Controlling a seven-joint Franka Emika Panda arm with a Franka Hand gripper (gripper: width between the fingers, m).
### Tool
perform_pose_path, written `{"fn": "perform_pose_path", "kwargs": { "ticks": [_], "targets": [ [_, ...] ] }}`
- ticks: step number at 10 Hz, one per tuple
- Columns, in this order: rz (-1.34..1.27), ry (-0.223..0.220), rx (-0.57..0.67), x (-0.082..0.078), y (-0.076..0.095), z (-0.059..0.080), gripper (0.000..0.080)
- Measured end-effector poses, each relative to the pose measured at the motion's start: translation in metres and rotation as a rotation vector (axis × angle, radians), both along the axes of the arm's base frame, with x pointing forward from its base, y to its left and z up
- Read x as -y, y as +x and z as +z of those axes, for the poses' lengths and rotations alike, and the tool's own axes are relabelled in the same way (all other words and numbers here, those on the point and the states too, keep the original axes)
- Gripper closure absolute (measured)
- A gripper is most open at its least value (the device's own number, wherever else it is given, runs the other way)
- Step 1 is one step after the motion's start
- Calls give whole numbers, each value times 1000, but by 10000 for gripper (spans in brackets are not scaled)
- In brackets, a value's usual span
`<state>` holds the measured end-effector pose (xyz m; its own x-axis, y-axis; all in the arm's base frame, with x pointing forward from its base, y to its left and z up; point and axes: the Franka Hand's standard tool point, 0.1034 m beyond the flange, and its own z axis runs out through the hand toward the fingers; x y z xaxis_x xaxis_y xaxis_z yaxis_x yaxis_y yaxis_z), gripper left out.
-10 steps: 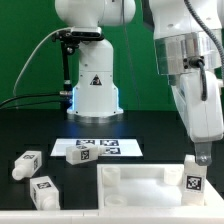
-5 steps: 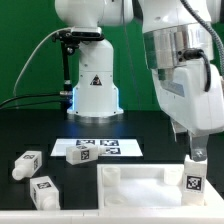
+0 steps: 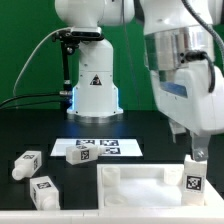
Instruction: Assemble square table
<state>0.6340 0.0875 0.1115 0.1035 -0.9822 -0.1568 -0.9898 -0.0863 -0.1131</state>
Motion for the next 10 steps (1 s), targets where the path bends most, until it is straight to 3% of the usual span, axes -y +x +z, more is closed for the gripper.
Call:
{"fn": "perform_pose_path", "kwargs": {
  "ticks": [1,2,3,6,10],
  "targets": [
    [33,0,-2,8,-9,5,151],
    [78,-2,-17,6,-14,5,151],
    [148,-24,-10,3,-14,5,151],
    [182,-26,-6,2,-15,4,151],
    [340,-37,-7,34,-40,-7,151]
  ]
}}
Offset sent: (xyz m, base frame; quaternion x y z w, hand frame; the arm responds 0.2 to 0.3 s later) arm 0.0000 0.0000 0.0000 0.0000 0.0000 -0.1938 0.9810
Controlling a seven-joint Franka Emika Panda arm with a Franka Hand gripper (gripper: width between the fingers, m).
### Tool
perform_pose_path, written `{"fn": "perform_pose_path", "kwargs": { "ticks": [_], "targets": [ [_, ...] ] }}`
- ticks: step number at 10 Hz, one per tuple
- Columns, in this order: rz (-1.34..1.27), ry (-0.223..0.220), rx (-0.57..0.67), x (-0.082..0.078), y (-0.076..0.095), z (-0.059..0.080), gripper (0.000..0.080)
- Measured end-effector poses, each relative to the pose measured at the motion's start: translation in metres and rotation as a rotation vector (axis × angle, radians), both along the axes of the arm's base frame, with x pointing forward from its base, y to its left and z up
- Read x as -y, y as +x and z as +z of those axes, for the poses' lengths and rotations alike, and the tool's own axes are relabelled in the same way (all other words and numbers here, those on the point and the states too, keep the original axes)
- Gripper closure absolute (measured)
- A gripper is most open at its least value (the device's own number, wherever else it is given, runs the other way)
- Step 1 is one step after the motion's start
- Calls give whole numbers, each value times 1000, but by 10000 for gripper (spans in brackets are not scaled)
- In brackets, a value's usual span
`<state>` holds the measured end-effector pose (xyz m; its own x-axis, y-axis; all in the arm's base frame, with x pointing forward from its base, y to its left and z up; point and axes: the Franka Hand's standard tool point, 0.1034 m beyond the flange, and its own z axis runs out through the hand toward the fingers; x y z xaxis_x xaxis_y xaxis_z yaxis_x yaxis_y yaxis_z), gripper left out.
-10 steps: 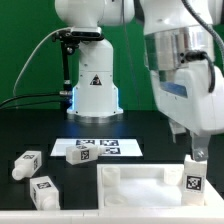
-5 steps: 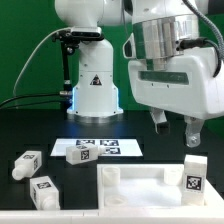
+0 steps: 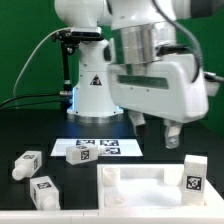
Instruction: Assemble square table
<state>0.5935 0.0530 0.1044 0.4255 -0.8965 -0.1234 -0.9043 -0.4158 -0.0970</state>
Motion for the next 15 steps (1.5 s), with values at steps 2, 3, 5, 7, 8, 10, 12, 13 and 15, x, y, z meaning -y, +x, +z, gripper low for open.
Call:
{"fn": "perform_pose_path", "kwargs": {
  "ticks": [2,3,5,7,8,10,12,13,15],
  "targets": [
    [83,-5,19,-4,-1,-1,151],
    [78,-4,18,-3,-1,-1,151],
    [122,48,12,13,-6,-3,151],
    [184,104,-25,38,-22,-5,151],
    [154,184,-96,53,-38,-6,151],
    [167,257,-171,52,-44,-9,151],
    [152,263,-179,61,-40,-12,151],
    [160,264,-179,60,-42,-12,151],
    [271,233,-167,67,-67,-17,151]
  ]
}}
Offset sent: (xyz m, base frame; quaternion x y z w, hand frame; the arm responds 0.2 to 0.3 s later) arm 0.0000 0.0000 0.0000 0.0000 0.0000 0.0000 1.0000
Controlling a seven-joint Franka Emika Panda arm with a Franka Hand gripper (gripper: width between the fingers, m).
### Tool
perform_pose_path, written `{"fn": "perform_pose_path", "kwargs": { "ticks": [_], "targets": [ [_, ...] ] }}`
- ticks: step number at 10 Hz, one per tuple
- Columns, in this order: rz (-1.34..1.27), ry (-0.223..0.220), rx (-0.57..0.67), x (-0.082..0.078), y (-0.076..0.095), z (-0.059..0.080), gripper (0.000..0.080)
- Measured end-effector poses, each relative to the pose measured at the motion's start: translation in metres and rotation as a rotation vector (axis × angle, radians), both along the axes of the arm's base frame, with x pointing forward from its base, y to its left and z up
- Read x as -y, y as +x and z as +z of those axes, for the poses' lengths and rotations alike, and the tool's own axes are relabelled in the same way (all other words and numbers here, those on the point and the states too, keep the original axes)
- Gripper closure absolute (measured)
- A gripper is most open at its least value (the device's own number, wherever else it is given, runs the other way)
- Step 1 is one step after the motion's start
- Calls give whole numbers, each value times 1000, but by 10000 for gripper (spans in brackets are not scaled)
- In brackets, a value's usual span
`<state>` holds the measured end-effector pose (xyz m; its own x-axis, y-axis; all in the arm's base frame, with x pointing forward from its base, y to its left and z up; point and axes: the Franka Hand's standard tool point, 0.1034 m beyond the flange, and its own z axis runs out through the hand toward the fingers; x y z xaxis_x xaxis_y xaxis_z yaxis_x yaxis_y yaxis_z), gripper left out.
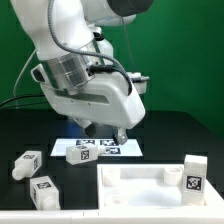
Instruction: Assemble square table
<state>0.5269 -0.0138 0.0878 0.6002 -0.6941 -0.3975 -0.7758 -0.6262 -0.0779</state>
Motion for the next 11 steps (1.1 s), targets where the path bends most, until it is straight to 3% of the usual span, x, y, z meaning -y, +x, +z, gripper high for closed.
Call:
{"fn": "perform_pose_path", "kwargs": {
  "ticks": [1,2,5,6,8,11],
  "targets": [
    [75,-59,24,2,-4,2,151],
    [69,-72,49,-1,-4,1,151],
    [66,-55,18,3,-9,-2,151],
    [95,-5,-10,8,-19,-3,151],
    [79,231,-228,33,-46,-4,151],
    [89,362,-403,43,-53,-11,151]
  ]
}}
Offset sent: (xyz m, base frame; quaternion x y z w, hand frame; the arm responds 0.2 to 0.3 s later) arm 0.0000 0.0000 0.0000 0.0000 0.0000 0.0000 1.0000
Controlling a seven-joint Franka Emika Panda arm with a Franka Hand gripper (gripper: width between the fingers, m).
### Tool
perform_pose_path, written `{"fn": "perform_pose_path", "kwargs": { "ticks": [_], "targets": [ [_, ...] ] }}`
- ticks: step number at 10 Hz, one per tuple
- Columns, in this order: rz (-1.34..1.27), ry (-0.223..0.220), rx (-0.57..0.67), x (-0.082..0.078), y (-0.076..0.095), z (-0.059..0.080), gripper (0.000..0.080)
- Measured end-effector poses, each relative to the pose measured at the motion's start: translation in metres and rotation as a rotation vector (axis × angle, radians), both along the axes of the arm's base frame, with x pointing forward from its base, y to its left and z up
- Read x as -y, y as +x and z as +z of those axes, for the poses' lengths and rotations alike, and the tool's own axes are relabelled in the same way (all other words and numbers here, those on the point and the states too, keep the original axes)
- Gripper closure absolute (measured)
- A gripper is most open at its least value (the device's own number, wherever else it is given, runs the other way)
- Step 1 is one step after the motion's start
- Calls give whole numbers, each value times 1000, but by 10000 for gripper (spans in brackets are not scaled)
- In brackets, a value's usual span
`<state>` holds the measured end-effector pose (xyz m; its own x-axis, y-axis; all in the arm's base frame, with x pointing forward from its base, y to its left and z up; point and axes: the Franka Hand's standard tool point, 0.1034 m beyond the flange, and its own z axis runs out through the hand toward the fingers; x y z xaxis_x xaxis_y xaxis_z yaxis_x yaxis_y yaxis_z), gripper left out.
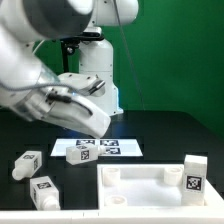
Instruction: Assemble square table
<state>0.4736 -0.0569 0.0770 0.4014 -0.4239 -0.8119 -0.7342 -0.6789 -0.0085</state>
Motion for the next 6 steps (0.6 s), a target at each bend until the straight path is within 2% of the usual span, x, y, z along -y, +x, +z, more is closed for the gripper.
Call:
{"fn": "perform_pose_path", "kwargs": {
  "ticks": [2,3,4,6],
  "targets": [
    [-21,18,-41,8,-6,-13,151],
    [-56,29,-73,15,-16,-25,151],
    [-72,33,-93,19,-25,-30,151],
    [-80,28,-106,20,-29,-32,151]
  ]
}}
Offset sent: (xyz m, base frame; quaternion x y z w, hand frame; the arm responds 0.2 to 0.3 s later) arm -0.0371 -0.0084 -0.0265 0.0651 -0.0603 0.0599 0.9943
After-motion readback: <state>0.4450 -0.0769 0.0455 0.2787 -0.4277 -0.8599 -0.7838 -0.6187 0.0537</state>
